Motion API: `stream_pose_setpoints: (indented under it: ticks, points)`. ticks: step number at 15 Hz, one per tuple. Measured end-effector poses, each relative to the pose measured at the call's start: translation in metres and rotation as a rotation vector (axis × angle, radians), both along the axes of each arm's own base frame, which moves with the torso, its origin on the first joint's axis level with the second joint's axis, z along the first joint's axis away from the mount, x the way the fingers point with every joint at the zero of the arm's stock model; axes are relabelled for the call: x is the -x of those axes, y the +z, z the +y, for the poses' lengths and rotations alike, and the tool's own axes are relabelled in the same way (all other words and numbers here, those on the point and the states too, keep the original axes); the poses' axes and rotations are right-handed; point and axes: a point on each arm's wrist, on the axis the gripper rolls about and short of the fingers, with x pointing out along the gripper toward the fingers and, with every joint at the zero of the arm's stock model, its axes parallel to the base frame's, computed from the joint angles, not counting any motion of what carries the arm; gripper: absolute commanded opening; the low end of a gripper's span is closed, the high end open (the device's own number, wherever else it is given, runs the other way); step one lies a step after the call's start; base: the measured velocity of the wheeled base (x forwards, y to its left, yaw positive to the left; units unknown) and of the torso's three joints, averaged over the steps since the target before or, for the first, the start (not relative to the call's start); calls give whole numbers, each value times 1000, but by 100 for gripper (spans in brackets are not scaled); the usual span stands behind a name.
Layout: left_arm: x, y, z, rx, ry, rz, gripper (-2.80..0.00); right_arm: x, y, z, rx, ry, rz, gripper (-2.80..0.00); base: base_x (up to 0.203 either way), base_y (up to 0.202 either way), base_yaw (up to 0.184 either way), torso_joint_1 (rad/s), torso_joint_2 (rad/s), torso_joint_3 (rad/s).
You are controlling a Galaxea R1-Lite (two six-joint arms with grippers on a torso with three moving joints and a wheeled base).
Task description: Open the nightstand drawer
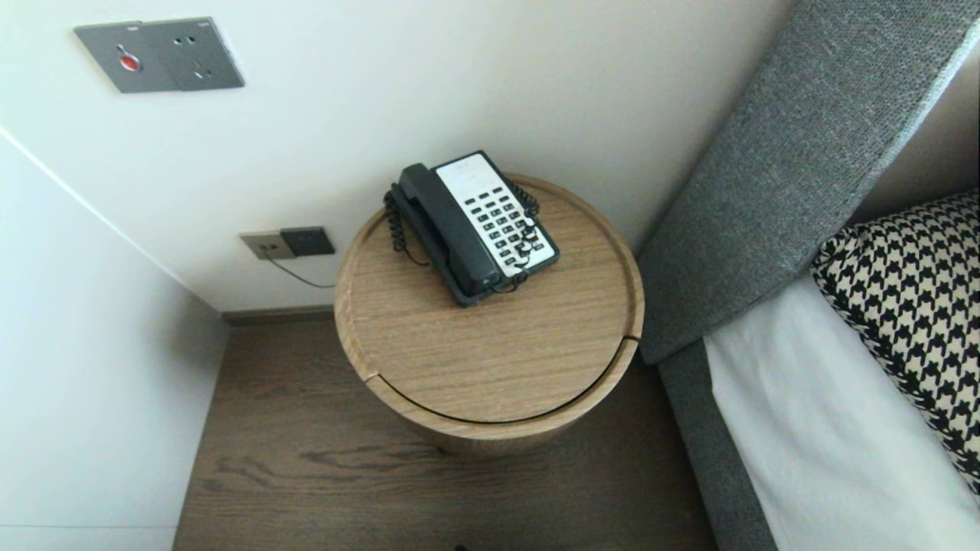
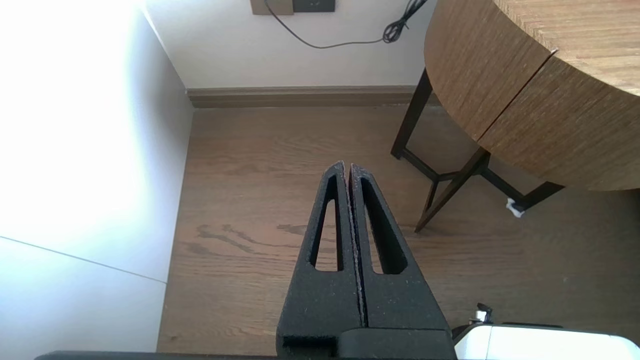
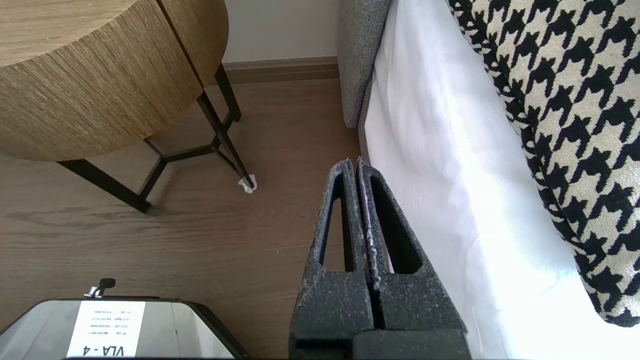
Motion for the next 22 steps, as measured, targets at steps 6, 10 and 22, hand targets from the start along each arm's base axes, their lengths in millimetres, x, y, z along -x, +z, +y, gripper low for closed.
stream_pose_setpoints:
  ticks: [6, 10, 22]
  points:
    - [0, 0, 0, 0, 0, 0, -280, 0, 1, 0, 8, 1, -2, -280, 0, 0, 0, 0, 0, 0]
    - [0, 0, 0, 0, 0, 1, -280, 1, 2, 0, 12, -5, -4, -280, 0, 0, 0, 0, 0, 0]
    - [0, 0, 0, 0, 0, 1, -280, -20, 151, 0, 17, 43, 59, -280, 0, 0, 0, 0, 0, 0]
